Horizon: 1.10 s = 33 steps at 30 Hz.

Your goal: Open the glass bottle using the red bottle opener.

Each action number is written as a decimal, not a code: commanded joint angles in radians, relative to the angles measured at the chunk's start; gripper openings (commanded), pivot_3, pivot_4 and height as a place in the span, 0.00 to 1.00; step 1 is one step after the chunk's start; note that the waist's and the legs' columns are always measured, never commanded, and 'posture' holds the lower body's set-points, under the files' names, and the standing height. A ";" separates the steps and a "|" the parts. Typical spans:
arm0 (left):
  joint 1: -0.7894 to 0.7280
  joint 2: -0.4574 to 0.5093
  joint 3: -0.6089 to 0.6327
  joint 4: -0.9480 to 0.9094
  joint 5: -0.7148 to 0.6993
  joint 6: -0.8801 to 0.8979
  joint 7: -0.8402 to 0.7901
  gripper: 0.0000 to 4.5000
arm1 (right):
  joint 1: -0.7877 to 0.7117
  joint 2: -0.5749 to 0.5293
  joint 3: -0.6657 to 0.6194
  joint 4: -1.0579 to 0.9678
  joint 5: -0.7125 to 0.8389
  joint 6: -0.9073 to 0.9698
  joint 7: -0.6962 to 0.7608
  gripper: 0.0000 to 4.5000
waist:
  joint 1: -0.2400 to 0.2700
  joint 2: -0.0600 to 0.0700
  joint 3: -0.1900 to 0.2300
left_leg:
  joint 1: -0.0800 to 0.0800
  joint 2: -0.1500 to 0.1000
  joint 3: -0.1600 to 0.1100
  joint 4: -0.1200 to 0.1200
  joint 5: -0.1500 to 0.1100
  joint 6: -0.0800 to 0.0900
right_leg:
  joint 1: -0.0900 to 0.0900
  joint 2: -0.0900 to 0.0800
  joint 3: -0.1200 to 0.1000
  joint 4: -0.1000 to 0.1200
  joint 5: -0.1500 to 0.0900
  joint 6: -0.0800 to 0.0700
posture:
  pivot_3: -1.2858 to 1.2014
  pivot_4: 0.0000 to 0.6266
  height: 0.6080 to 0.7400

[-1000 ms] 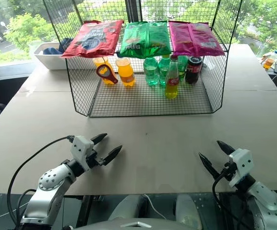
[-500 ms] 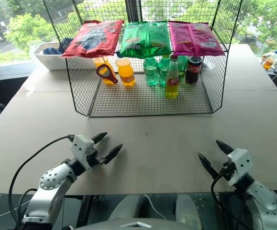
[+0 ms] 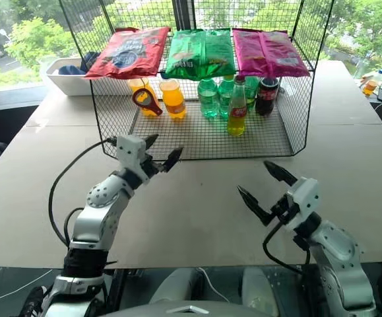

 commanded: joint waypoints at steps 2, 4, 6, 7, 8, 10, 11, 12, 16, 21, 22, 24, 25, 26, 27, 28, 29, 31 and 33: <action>-0.106 -0.033 0.061 0.100 0.030 -0.088 0.113 0.98 | -0.042 0.008 0.018 -0.072 0.008 0.043 -0.048 0.99 | 0.000 -0.002 0.001 | -0.001 0.000 0.000 0.000 0.000 0.000 | -0.001 0.000 0.000 0.000 0.000 0.000 | 0.52 0.24 1.00; -0.132 -0.041 0.080 0.127 0.038 -0.115 0.148 0.98 | -0.045 0.008 0.016 -0.081 0.002 0.049 -0.062 0.99 | 0.000 -0.002 0.001 | -0.002 0.000 0.000 0.000 0.000 0.000 | -0.002 0.000 0.000 0.000 0.000 0.000 | 0.52 0.24 1.00; -0.148 -0.044 0.105 0.155 0.037 -0.133 0.181 0.98 | -0.037 0.005 0.012 -0.085 -0.005 0.048 -0.069 0.99 | -0.001 -0.002 0.001 | -0.003 0.000 0.000 0.000 0.000 0.000 | -0.003 0.000 0.000 0.000 0.000 0.000 | 0.52 0.24 1.00; -0.159 -0.042 0.119 0.177 0.037 -0.142 0.195 0.98 | -0.034 0.003 0.012 -0.086 -0.009 0.047 -0.071 0.99 | -0.001 -0.002 0.001 | -0.003 0.000 0.000 0.000 0.000 0.000 | -0.003 0.000 0.000 0.000 0.000 0.000 | 0.52 0.24 1.00; -0.172 -0.039 0.132 0.200 0.035 -0.151 0.208 0.98 | -0.031 0.001 0.013 -0.087 -0.012 0.046 -0.073 0.99 | -0.001 -0.002 0.001 | -0.003 0.000 0.000 0.000 0.000 0.000 | -0.003 0.000 0.000 0.000 0.000 0.000 | 0.52 0.24 1.00; -0.220 -0.036 0.163 0.267 0.018 -0.171 0.224 0.98 | -0.032 0.003 0.020 -0.089 -0.018 0.045 -0.078 0.99 | 0.000 -0.003 0.002 | -0.003 -0.001 0.000 0.001 0.000 0.000 | -0.003 0.000 0.000 0.000 0.000 0.000 | 0.52 0.24 1.00; -0.244 -0.033 0.172 0.295 0.013 -0.182 0.226 0.98 | -0.031 0.004 0.024 -0.089 -0.021 0.044 -0.080 0.99 | 0.000 -0.003 0.002 | -0.003 -0.001 -0.001 0.001 0.001 0.000 | -0.003 0.000 -0.001 0.001 0.000 0.000 | 0.52 0.24 1.00; -0.263 -0.030 0.176 0.316 0.012 -0.192 0.223 0.98 | -0.031 0.006 0.027 -0.089 -0.024 0.043 -0.081 0.99 | 0.000 -0.004 0.002 | -0.003 -0.001 -0.001 0.002 0.001 -0.001 | -0.003 0.000 -0.001 0.001 0.000 0.000 | 0.52 0.24 1.00; -0.331 -0.019 0.180 0.401 0.014 -0.232 0.201 0.98 | -0.031 0.011 0.036 -0.088 -0.032 0.040 -0.087 0.99 | 0.003 -0.005 0.003 | -0.004 -0.001 -0.002 0.004 0.001 -0.001 | -0.003 0.000 -0.002 0.002 0.000 0.000 | 0.52 0.24 1.00; -0.368 -0.010 0.140 0.447 0.016 -0.265 0.103 0.98 | -0.031 0.018 0.044 -0.090 -0.040 0.038 -0.097 0.99 | -0.001 -0.005 0.003 | -0.004 -0.002 -0.002 0.004 0.001 -0.001 | -0.003 0.000 -0.002 0.002 0.000 0.000 | 0.52 0.24 1.00; -0.370 -0.012 0.139 0.452 0.016 -0.269 0.097 0.98 | -0.031 0.019 0.045 -0.090 -0.041 0.038 -0.097 0.99 | -0.002 -0.005 0.003 | -0.004 -0.002 -0.002 0.004 0.001 -0.001 | -0.003 0.000 -0.002 0.002 0.000 0.000 | 0.52 0.24 1.00; -0.380 -0.014 0.144 0.466 0.014 -0.282 0.095 0.98 | -0.030 0.021 0.049 -0.089 -0.044 0.038 -0.098 0.99 | -0.005 -0.006 0.003 | -0.004 -0.002 -0.002 0.004 0.001 -0.001 | -0.003 0.000 -0.002 0.002 0.000 0.000 | 0.52 0.24 1.00; -0.384 -0.015 0.146 0.472 0.014 -0.289 0.094 0.98 | -0.030 0.022 0.050 -0.089 -0.045 0.037 -0.098 0.99 | -0.006 -0.006 0.003 | -0.004 -0.002 -0.002 0.004 0.001 -0.001 | -0.003 0.000 -0.002 0.002 0.000 0.000 | 0.52 0.24 1.00; -0.387 -0.015 0.148 0.476 0.014 -0.292 0.094 0.98 | -0.029 0.023 0.051 -0.088 -0.046 0.037 -0.098 0.99 | -0.006 -0.006 0.003 | -0.004 -0.002 -0.002 0.004 0.001 -0.001 | -0.003 0.000 -0.002 0.002 0.000 0.000 | 0.52 0.24 1.00; -0.388 -0.017 0.150 0.476 0.010 -0.292 0.092 0.87 | -0.026 0.024 0.053 -0.088 -0.047 0.035 -0.099 1.00 | -0.006 -0.006 0.004 | -0.004 -0.002 -0.002 0.004 0.001 -0.001 | -0.003 0.000 -0.002 0.003 0.000 0.000 | 0.52 0.24 1.00; -0.387 -0.017 0.150 0.474 0.008 -0.291 0.089 0.82 | -0.024 0.024 0.054 -0.088 -0.049 0.033 -0.099 1.00 | -0.006 -0.006 0.003 | -0.004 -0.002 -0.002 0.004 0.001 -0.001 | -0.003 0.000 -0.002 0.003 0.000 0.000 | 0.52 0.24 1.00; -0.384 -0.018 0.150 0.470 0.007 -0.292 0.087 0.71 | -0.022 0.024 0.055 -0.086 -0.050 0.030 -0.099 1.00 | -0.006 -0.006 0.003 | -0.004 -0.002 -0.002 0.004 0.001 -0.001 | -0.003 0.000 -0.002 0.003 0.000 0.000 | 0.52 0.24 1.00; -0.375 -0.019 0.151 0.458 0.004 -0.291 0.083 0.54 | -0.018 0.024 0.056 -0.085 -0.051 0.027 -0.099 1.00 | -0.006 -0.006 0.004 | -0.004 -0.002 -0.002 0.004 0.001 -0.001 | -0.003 0.000 -0.002 0.003 0.000 0.000 | 0.52 0.24 1.00; -0.361 -0.022 0.154 0.440 -0.007 -0.277 0.078 0.36 | -0.012 0.023 0.056 -0.086 -0.051 0.023 -0.099 1.00 | -0.006 -0.006 0.004 | -0.004 -0.002 -0.002 0.004 0.001 -0.001 | -0.003 0.000 -0.002 0.003 0.000 0.000 | 0.52 0.24 1.00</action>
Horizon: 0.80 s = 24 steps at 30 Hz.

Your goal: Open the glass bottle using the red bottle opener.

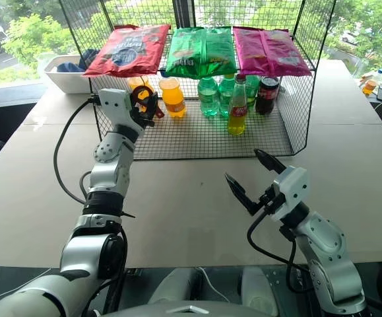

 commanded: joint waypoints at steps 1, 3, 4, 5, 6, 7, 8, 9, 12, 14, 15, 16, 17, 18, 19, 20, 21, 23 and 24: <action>0.012 -0.003 0.012 -0.064 -0.035 0.004 -0.009 0.26 | 0.008 0.002 -0.004 -0.042 0.000 -0.022 -0.003 1.00 | 0.000 0.000 0.000 | 0.000 0.000 0.000 0.000 0.000 0.000 | 0.000 0.000 0.000 0.000 0.000 0.000 | 0.52 0.24 1.00; 0.024 -0.012 0.022 -0.083 -0.060 0.026 -0.005 0.07 | 0.009 0.002 -0.001 -0.041 -0.002 -0.025 -0.003 1.00 | 0.000 0.000 0.000 | 0.000 0.000 0.000 0.000 0.000 0.000 | 0.000 0.000 0.000 0.000 0.000 0.000 | 0.52 0.24 1.00; 0.034 -0.017 0.026 -0.100 -0.073 0.041 -0.003 0.01 | 0.010 0.003 0.000 -0.041 -0.003 -0.026 -0.003 1.00 | 0.000 0.000 0.000 | 0.000 0.000 0.000 0.000 0.000 0.000 | 0.000 0.000 0.000 0.000 0.000 0.000 | 0.52 0.24 1.00; 0.043 -0.021 0.029 -0.116 -0.085 0.056 -0.002 0.01 | 0.010 0.003 0.002 -0.041 -0.004 -0.026 -0.004 1.00 | 0.000 0.000 0.000 | 0.000 0.000 0.000 0.000 0.000 0.000 | 0.000 0.000 0.000 0.000 0.000 0.000 | 0.52 0.24 1.00; 0.051 -0.024 0.030 -0.131 -0.094 0.071 0.001 0.01 | 0.010 0.004 0.003 -0.041 -0.005 -0.027 -0.004 1.00 | 0.000 0.000 0.000 | 0.000 0.000 0.000 0.000 0.000 0.000 | 0.000 0.000 0.000 0.000 0.000 0.000 | 0.52 0.24 1.00; 0.057 -0.024 0.031 -0.142 -0.099 0.083 0.003 0.01 | 0.010 0.004 0.004 -0.041 -0.006 -0.028 -0.003 1.00 | -0.001 0.000 0.000 | 0.000 0.000 0.000 0.000 0.000 0.000 | 0.000 0.000 0.000 0.000 0.000 0.000 | 0.52 0.24 1.00; 0.062 -0.024 0.032 -0.152 -0.105 0.095 0.006 0.01 | 0.010 0.005 0.005 -0.040 -0.006 -0.028 -0.003 1.00 | -0.001 0.000 0.000 | 0.000 0.000 0.000 0.001 0.000 0.000 | 0.000 0.000 0.000 0.001 0.000 0.000 | 0.52 0.24 1.00; 0.066 -0.024 0.035 -0.161 -0.114 0.109 0.008 0.01 | 0.010 0.005 0.005 -0.039 -0.006 -0.029 -0.002 1.00 | -0.001 0.000 0.000 | 0.000 0.000 0.000 0.001 0.000 0.000 | 0.000 0.000 0.000 0.001 0.000 0.000 | 0.52 0.24 1.00; 0.073 -0.030 0.053 -0.190 -0.169 0.182 0.007 0.01 | 0.011 0.004 0.006 -0.038 -0.005 -0.030 0.000 1.00 | -0.001 0.000 0.000 | 0.000 0.000 0.000 0.002 0.000 0.000 | 0.000 0.000 0.000 0.002 0.000 0.000 | 0.52 0.24 1.00; 0.074 -0.038 0.071 -0.212 -0.231 0.258 0.000 0.01 | 0.010 0.004 0.006 -0.036 -0.005 -0.031 0.002 1.00 | -0.002 0.000 0.000 | 0.000 0.000 0.000 0.002 0.000 0.000 | 0.000 0.000 0.000 0.002 0.000 0.000 | 0.52 0.24 1.00; 0.072 -0.050 0.092 -0.231 -0.301 0.325 -0.012 0.01 | 0.008 0.004 0.007 -0.034 -0.005 -0.031 0.003 1.00 | -0.002 0.000 0.000 | 0.000 0.000 0.000 0.002 0.000 0.000 | 0.000 0.000 0.000 0.002 0.000 0.000 | 0.52 0.24 1.00; 0.069 -0.064 0.115 -0.248 -0.373 0.388 -0.019 0.01 | 0.007 0.004 0.007 -0.033 -0.005 -0.031 0.003 1.00 | -0.002 0.000 0.000 | 0.000 0.000 0.000 0.003 0.000 0.000 | 0.000 0.000 0.000 0.002 0.000 0.000 | 0.52 0.24 1.00; 0.066 -0.074 0.137 -0.262 -0.440 0.446 -0.025 0.01 | 0.006 0.004 0.007 -0.032 -0.006 -0.032 0.004 1.00 | -0.002 0.000 0.000 | 0.000 0.001 0.000 0.003 0.000 0.000 | 0.000 0.000 0.000 0.003 0.000 0.000 | 0.52 0.24 1.00; 0.063 -0.080 0.154 -0.274 -0.488 0.487 -0.028 0.01 | 0.006 0.003 0.007 -0.032 -0.006 -0.032 0.004 1.00 | -0.002 0.000 0.000 | 0.000 0.001 0.000 0.004 0.000 0.000 | 0.000 0.000 0.000 0.003 0.000 0.000 | 0.52 0.24 1.00; 0.060 -0.084 0.170 -0.283 -0.527 0.517 -0.028 0.01 | 0.006 0.003 0.007 -0.031 -0.006 -0.031 0.005 1.00 | -0.002 0.000 0.000 | 0.000 0.001 0.000 0.004 0.000 0.000 | 0.000 0.000 0.000 0.004 0.000 0.000 | 0.52 0.24 1.00; 0.057 -0.086 0.186 -0.290 -0.563 0.543 -0.026 0.01 | 0.007 0.003 0.007 -0.031 -0.006 -0.031 0.006 1.00 | -0.002 0.000 0.000 | 0.000 0.001 0.000 0.005 0.000 0.000 | 0.000 0.000 0.000 0.005 0.000 0.000 | 0.52 0.24 1.00; 0.054 -0.090 0.202 -0.295 -0.595 0.566 -0.020 0.01 | 0.007 0.002 0.007 -0.030 -0.007 -0.032 0.006 1.00 | -0.001 0.000 0.000 | 0.000 0.001 0.000 0.006 0.000 0.000 | 0.001 0.000 0.000 0.005 0.000 0.000 | 0.52 0.24 1.00; 0.037 -0.107 0.261 -0.295 -0.698 0.617 0.015 0.01 | 0.007 0.001 0.005 -0.029 -0.008 -0.031 0.007 1.00 | -0.001 0.000 0.000 | 0.000 0.001 0.000 0.008 0.000 0.000 | 0.001 0.001 0.000 0.007 0.000 0.000 | 0.52 0.24 1.00; 0.034 -0.114 0.287 -0.296 -0.746 0.641 0.025 0.01 | 0.007 0.001 0.004 -0.029 -0.008 -0.031 0.007 1.00 | -0.001 0.000 0.000 | 0.000 0.001 0.000 0.009 0.000 0.000 | 0.001 0.001 0.000 0.007 0.000 0.000 | 0.52 0.24 1.00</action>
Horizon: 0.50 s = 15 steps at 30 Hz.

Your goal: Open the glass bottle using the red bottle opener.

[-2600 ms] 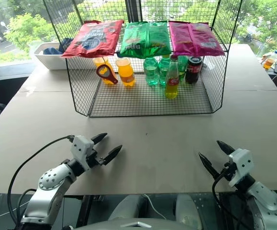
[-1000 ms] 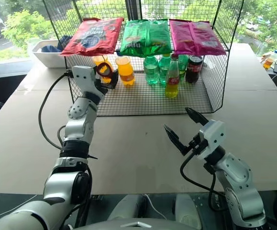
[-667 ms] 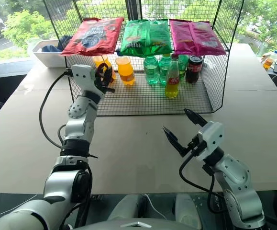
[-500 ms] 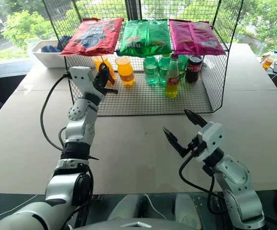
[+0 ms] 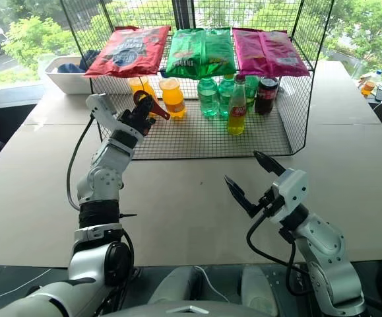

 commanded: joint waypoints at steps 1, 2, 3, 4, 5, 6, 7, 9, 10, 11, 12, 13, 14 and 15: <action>-0.026 -0.022 0.092 -0.026 -0.177 0.090 0.049 0.01 | -0.003 0.000 -0.001 -0.029 -0.003 -0.022 -0.001 1.00 | 0.000 0.000 0.000 | 0.000 0.000 0.000 0.001 0.000 0.000 | 0.000 0.000 0.000 0.001 0.000 0.000 | 0.52 0.24 1.00; -0.028 -0.028 0.107 -0.025 -0.204 0.099 0.059 0.01 | -0.003 0.000 -0.002 -0.028 -0.003 -0.021 -0.001 1.00 | 0.000 0.000 0.000 | 0.000 0.000 0.000 0.001 0.000 0.000 | 0.000 0.000 0.000 0.001 0.000 0.000 | 0.52 0.24 1.00; -0.029 -0.034 0.123 -0.025 -0.233 0.106 0.069 0.01 | -0.003 0.000 -0.003 -0.028 -0.004 -0.021 -0.001 1.00 | 0.000 0.000 0.000 | 0.000 0.000 0.000 0.001 0.000 0.000 | 0.000 0.000 0.000 0.001 0.000 0.000 | 0.52 0.24 1.00; -0.030 -0.037 0.135 -0.023 -0.255 0.113 0.083 0.01 | -0.002 0.000 -0.004 -0.027 -0.005 -0.022 -0.001 1.00 | 0.000 0.000 0.000 | 0.000 0.000 0.000 0.001 0.000 0.000 | 0.000 0.000 0.000 0.001 0.000 0.000 | 0.52 0.24 1.00; -0.028 -0.034 0.136 -0.022 -0.263 0.121 0.088 0.01 | -0.001 0.000 -0.004 -0.027 -0.006 -0.022 0.000 1.00 | 0.000 0.000 0.000 | 0.000 0.000 0.000 0.001 0.000 0.000 | 0.000 0.000 0.000 0.001 0.000 0.000 | 0.52 0.24 1.00; -0.024 -0.027 0.129 -0.023 -0.261 0.129 0.084 0.01 | -0.001 0.000 -0.004 -0.027 -0.007 -0.022 0.000 1.00 | 0.000 0.000 0.000 | 0.000 0.000 0.000 0.001 0.000 0.000 | 0.000 0.000 0.000 0.001 0.000 0.000 | 0.52 0.24 1.00; -0.018 -0.019 0.116 -0.029 -0.257 0.138 0.071 0.01 | -0.001 0.000 -0.004 -0.028 -0.007 -0.021 0.000 1.00 | 0.000 0.000 0.000 | 0.001 0.000 0.000 0.001 0.000 0.000 | 0.000 0.000 0.000 0.002 0.000 0.000 | 0.52 0.24 1.00; -0.012 -0.018 0.107 -0.041 -0.275 0.158 0.056 0.01 | -0.002 0.000 -0.003 -0.027 -0.008 -0.021 0.000 1.00 | 0.001 -0.001 0.000 | 0.001 0.000 0.000 0.002 0.000 0.000 | 0.000 0.001 0.000 0.003 0.000 0.000 | 0.52 0.24 1.00; -0.009 -0.017 0.101 -0.053 -0.288 0.173 0.045 0.01 | -0.003 -0.001 -0.003 -0.027 -0.009 -0.021 0.001 1.00 | 0.001 -0.001 0.000 | 0.001 0.000 0.000 0.002 0.000 0.000 | 0.001 0.001 0.000 0.003 0.000 0.000 | 0.52 0.24 1.00; -0.007 -0.016 0.095 -0.062 -0.299 0.188 0.035 0.01 | -0.004 -0.001 -0.003 -0.025 -0.010 -0.022 0.001 1.00 | 0.002 -0.001 0.000 | 0.001 0.000 0.000 0.002 0.000 0.000 | 0.001 0.001 0.000 0.003 0.000 0.000 | 0.52 0.24 1.00; -0.005 -0.015 0.090 -0.070 -0.306 0.196 0.026 0.01 | -0.006 -0.001 -0.003 -0.024 -0.011 -0.022 0.002 1.00 | 0.002 -0.001 0.000 | 0.001 0.000 0.000 0.002 0.000 0.000 | 0.001 0.001 0.000 0.003 0.000 0.000 | 0.52 0.24 1.00; -0.004 -0.016 0.088 -0.079 -0.315 0.203 0.018 0.01 | -0.006 -0.001 -0.003 -0.023 -0.011 -0.022 0.002 1.00 | 0.003 -0.001 0.000 | 0.001 0.000 0.000 0.002 0.000 0.000 | 0.001 0.001 0.000 0.002 0.000 0.000 | 0.52 0.24 1.00; -0.003 -0.017 0.088 -0.084 -0.323 0.208 0.013 0.01 | -0.007 -0.002 -0.004 -0.022 -0.011 -0.022 0.003 1.00 | 0.003 -0.002 0.001 | 0.000 0.000 -0.001 0.002 0.000 0.000 | 0.001 0.001 0.000 0.002 0.000 0.000 | 0.52 0.24 1.00; -0.003 -0.018 0.089 -0.087 -0.329 0.212 0.012 0.01 | -0.007 -0.002 -0.004 -0.022 -0.011 -0.022 0.003 1.00 | 0.003 -0.002 0.001 | 0.000 0.000 -0.001 0.002 0.000 0.000 | 0.000 0.001 0.000 0.002 0.000 0.000 | 0.52 0.24 1.00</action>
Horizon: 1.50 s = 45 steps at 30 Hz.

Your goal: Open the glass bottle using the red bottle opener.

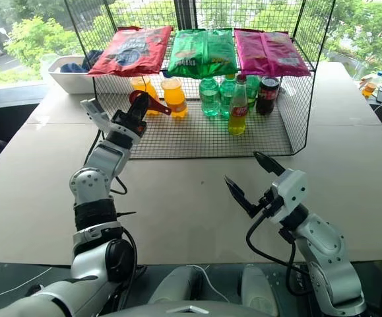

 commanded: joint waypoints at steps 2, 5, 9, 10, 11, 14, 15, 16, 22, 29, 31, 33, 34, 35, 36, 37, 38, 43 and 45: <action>-0.005 0.010 -0.022 -0.057 -0.038 0.023 -0.032 0.01 | -0.007 -0.002 -0.003 -0.025 0.002 -0.020 0.002 1.00 | 0.000 -0.001 0.000 | 0.000 0.000 0.000 0.000 0.000 0.000 | 0.000 0.000 0.000 0.000 0.000 0.000 | 0.52 0.24 1.00; 0.011 0.014 -0.045 -0.079 -0.046 0.055 -0.053 0.01 | -0.008 -0.001 -0.003 -0.027 -0.001 -0.019 -0.001 1.00 | -0.001 -0.001 0.000 | 0.000 0.000 0.000 0.000 0.000 0.000 | 0.000 0.000 0.000 0.000 0.000 0.000 | 0.52 0.24 1.00; 0.062 0.037 -0.134 -0.144 -0.040 0.136 -0.125 0.01 | -0.023 -0.001 -0.007 -0.026 -0.007 0.000 -0.017 1.00 | -0.002 -0.001 0.001 | 0.000 0.000 0.000 0.000 0.000 0.000 | 0.000 0.000 0.000 -0.001 0.000 0.000 | 0.52 0.24 1.00; 0.078 0.053 -0.172 -0.162 -0.023 0.151 -0.156 0.01 | -0.030 0.000 -0.007 -0.029 0.002 0.017 -0.021 1.00 | -0.001 -0.001 0.001 | 0.000 0.000 0.000 0.000 0.000 0.000 | 0.000 0.000 0.000 -0.001 0.000 0.000 | 0.52 0.24 1.00; 0.099 0.071 -0.227 -0.193 -0.001 0.168 -0.202 0.01 | -0.042 0.001 -0.006 -0.040 0.032 0.076 -0.036 1.00 | -0.001 -0.001 0.001 | 0.000 0.000 0.000 0.000 0.000 0.000 | 0.000 0.000 0.000 -0.001 0.000 0.000 | 0.52 0.24 1.00; 0.134 0.106 -0.331 -0.242 0.021 0.209 -0.302 0.01 | -0.069 -0.003 -0.004 -0.076 0.129 0.243 -0.074 1.00 | -0.005 0.000 0.001 | 0.000 0.000 0.000 -0.001 0.000 0.000 | 0.000 0.000 0.001 -0.001 0.000 0.000 | 0.52 0.24 1.00; 0.139 0.122 -0.363 -0.251 0.025 0.221 -0.344 0.01 | -0.083 -0.009 -0.011 -0.089 0.175 0.312 -0.092 1.00 | -0.004 0.000 0.001 | 0.000 0.000 0.000 -0.001 0.000 0.000 | 0.000 0.000 0.001 -0.001 0.000 0.000 | 0.52 0.24 1.00; 0.142 0.134 -0.385 -0.257 0.030 0.228 -0.375 0.01 | -0.094 -0.014 -0.019 -0.099 0.210 0.366 -0.108 1.00 | -0.003 0.000 0.001 | 0.000 0.000 0.000 -0.001 0.000 0.000 | 0.000 0.000 0.000 -0.001 0.000 0.000 | 0.52 0.24 1.00; 0.109 0.232 -0.533 -0.259 0.085 0.257 -0.621 0.01 | -0.154 -0.115 -0.063 -0.138 0.544 0.687 -0.111 1.00 | -0.003 0.001 0.002 | -0.001 0.000 0.000 -0.002 0.000 0.000 | 0.000 0.000 0.000 -0.003 0.000 0.000 | 0.52 0.24 1.00; 0.069 0.229 -0.568 -0.211 0.134 0.246 -0.725 0.01 | -0.180 -0.154 -0.119 -0.148 0.966 0.815 -0.224 1.00 | -0.003 0.001 0.002 | -0.005 0.001 -0.004 -0.002 0.000 0.001 | -0.001 -0.002 -0.003 -0.008 0.000 0.000 | 0.52 0.24 1.00; 0.071 0.219 -0.572 -0.211 0.143 0.246 -0.734 0.01 | -0.187 -0.163 -0.113 -0.149 1.012 0.819 -0.263 1.00 | -0.003 0.001 0.002 | -0.005 0.001 -0.004 -0.003 -0.001 0.001 | -0.001 -0.005 -0.003 -0.008 0.000 0.000 | 0.52 0.24 1.00; 0.078 0.211 -0.577 -0.217 0.149 0.250 -0.739 0.01 | -0.193 -0.158 -0.106 -0.146 1.044 0.809 -0.305 1.00 | -0.003 0.001 0.002 | -0.009 0.001 -0.005 -0.002 -0.001 0.001 | -0.003 -0.004 -0.005 -0.009 0.000 0.000 | 0.52 0.24 1.00; 0.081 0.206 -0.578 -0.218 0.152 0.250 -0.739 0.00 | -0.194 -0.161 -0.101 -0.146 1.057 0.810 -0.318 0.91 | -0.003 0.001 0.002 | -0.010 0.000 -0.006 -0.001 0.000 0.001 | -0.004 -0.004 -0.005 -0.009 0.000 0.000 | 0.52 0.24 1.00; 0.084 0.200 -0.575 -0.219 0.151 0.251 -0.737 0.00 | -0.195 -0.170 -0.093 -0.147 1.058 0.816 -0.322 0.88 | -0.003 0.001 0.002 | -0.011 0.000 -0.006 -0.001 0.000 0.001 | -0.004 -0.004 -0.005 -0.009 0.000 0.000 | 0.52 0.24 1.00; 0.085 0.197 -0.574 -0.220 0.152 0.252 -0.736 0.00 | -0.194 -0.177 -0.086 -0.149 1.059 0.820 -0.325 0.82 | -0.003 0.001 0.002 | -0.011 0.000 -0.006 -0.001 0.000 0.001 | -0.004 -0.004 -0.006 -0.009 0.000 0.000 | 0.52 0.24 1.00; 0.086 0.195 -0.573 -0.221 0.153 0.253 -0.736 0.00 | -0.194 -0.180 -0.080 -0.151 1.061 0.820 -0.330 0.71 | -0.003 0.001 0.002 | -0.011 0.000 -0.006 -0.001 0.000 0.001 | -0.004 -0.004 -0.006 -0.009 0.000 0.000 | 0.52 0.24 1.00; 0.086 0.194 -0.573 -0.222 0.155 0.253 -0.737 0.00 | -0.194 -0.181 -0.076 -0.152 1.065 0.818 -0.336 0.62 | -0.003 0.001 0.002 | -0.011 0.000 -0.006 -0.001 0.000 0.001 | -0.004 -0.003 -0.006 -0.009 0.000 0.000 | 0.52 0.24 1.00; 0.086 0.185 -0.568 -0.220 0.161 0.248 -0.738 0.00 | -0.190 -0.198 -0.056 -0.156 1.065 0.823 -0.336 0.14 | -0.003 0.001 0.002 | -0.011 0.000 -0.006 0.000 0.000 0.001 | -0.004 -0.002 -0.006 -0.009 0.000 0.000 | 0.52 0.24 1.00; 0.086 0.184 -0.566 -0.221 0.162 0.248 -0.738 0.00 | -0.189 -0.207 -0.050 -0.157 1.065 0.825 -0.330 0.00 | -0.003 0.001 0.002 | -0.011 0.000 -0.006 0.000 0.000 0.001 | -0.004 -0.001 -0.006 -0.009 0.000 0.000 | 0.52 0.24 1.00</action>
